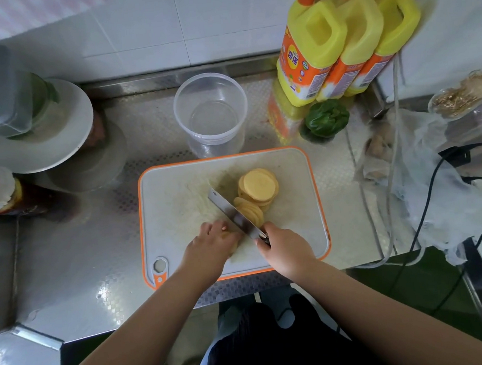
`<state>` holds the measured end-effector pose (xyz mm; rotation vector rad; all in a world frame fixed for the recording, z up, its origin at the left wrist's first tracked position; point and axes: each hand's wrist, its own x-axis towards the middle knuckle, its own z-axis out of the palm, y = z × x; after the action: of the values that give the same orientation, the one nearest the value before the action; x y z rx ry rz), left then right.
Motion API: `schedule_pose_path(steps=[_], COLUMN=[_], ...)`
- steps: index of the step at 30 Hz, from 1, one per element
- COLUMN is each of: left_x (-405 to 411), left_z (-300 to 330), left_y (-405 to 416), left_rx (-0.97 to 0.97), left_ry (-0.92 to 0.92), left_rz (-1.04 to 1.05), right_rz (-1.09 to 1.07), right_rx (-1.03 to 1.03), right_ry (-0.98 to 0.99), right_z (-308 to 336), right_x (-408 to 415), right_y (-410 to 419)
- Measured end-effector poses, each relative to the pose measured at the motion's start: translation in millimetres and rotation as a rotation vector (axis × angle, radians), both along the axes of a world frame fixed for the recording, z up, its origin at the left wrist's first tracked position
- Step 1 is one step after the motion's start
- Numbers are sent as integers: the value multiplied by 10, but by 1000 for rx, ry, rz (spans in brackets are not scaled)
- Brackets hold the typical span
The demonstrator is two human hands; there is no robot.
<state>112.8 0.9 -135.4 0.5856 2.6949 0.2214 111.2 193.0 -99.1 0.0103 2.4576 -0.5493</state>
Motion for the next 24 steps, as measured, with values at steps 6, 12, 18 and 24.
schedule_pose_path(steps=[6,12,18,24], left_x=[-5,-45,128,328], left_z=[-80,-137,-69,-356], left_y=[-39,-93,-147,-64], left_rx=[-41,8,190,350], left_ry=[71,121,259,572], left_rz=[-8,-50,23,181], right_rz=[3,10,33,77], right_rx=[2,3,41,92], right_ry=[4,16,13,61], right_z=[-7,-3,-15,-3], right_x=[15,37,50,99], right_y=[-23,-20,-35,-138])
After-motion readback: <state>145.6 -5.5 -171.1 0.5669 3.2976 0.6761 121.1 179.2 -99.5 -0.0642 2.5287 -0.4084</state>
